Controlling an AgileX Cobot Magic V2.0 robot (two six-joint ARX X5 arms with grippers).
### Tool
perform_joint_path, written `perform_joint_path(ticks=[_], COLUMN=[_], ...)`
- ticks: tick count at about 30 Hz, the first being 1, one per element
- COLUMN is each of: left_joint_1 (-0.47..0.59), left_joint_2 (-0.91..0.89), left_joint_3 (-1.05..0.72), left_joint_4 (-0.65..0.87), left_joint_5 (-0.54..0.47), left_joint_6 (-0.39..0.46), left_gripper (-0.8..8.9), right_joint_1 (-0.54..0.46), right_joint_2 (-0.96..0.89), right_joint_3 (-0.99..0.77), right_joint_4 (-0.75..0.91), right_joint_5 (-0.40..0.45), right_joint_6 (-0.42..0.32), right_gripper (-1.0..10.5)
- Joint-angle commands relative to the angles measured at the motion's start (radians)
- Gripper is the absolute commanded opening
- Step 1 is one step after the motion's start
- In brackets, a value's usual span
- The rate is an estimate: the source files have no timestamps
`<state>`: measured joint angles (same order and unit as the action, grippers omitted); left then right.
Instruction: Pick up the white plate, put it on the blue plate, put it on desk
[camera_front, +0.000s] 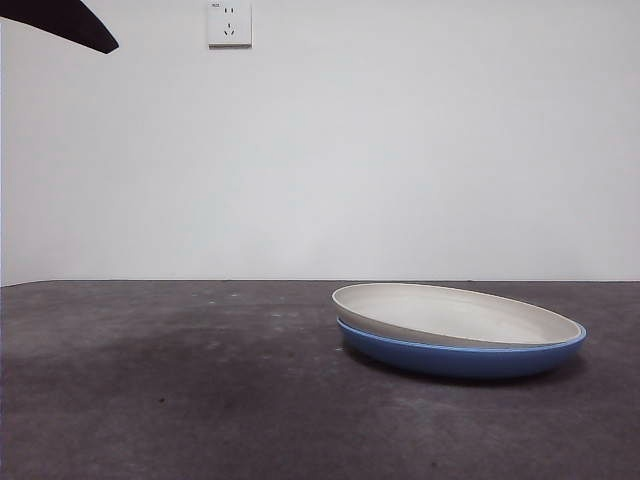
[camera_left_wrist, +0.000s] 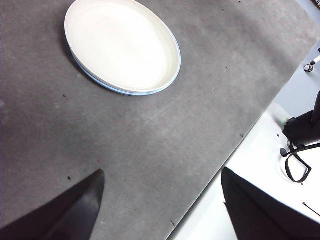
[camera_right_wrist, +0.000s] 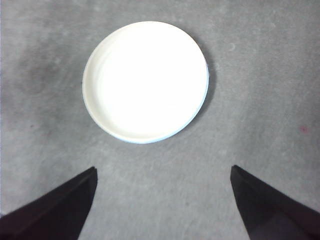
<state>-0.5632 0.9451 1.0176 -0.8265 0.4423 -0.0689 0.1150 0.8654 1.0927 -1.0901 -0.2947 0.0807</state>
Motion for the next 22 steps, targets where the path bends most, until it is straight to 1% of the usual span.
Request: perform_joint_path(ticks=[1, 10, 13, 17, 22], left_joint_1=[-0.006, -0.006, -0.006, -0.006, -0.006], left_joint_2=[0.005, 0.005, 0.005, 0.005, 0.005], left_joint_3=[0.010, 0.010, 0.010, 0.010, 0.010], left_joint_4=[0.011, 0.011, 0.011, 0.011, 0.011], left_joint_5=[0.004, 0.004, 0.004, 0.004, 0.004], left_joint_6=[0.009, 0.008, 0.008, 0.008, 0.008], left_gripper=[3.72, 3.72, 3.72, 3.72, 3.72], right_joint_1=[0.002, 0.002, 0.002, 0.002, 0.002], right_joint_2=[0.079, 0.331, 0.411, 0.502, 0.610], right_joint_3=[-0.009, -0.124, -0.130, -0.130, -0.130], right_joint_4=[0.060, 0.317, 0.373, 0.441, 0.508], right_joint_5=[0.001, -0.005, -0.005, -0.031, -0.031], right_joint_6=[0.010, 0.013, 0.013, 0.014, 0.018], right_gripper=[4.3, 4.2, 4.2, 4.2, 4.2])
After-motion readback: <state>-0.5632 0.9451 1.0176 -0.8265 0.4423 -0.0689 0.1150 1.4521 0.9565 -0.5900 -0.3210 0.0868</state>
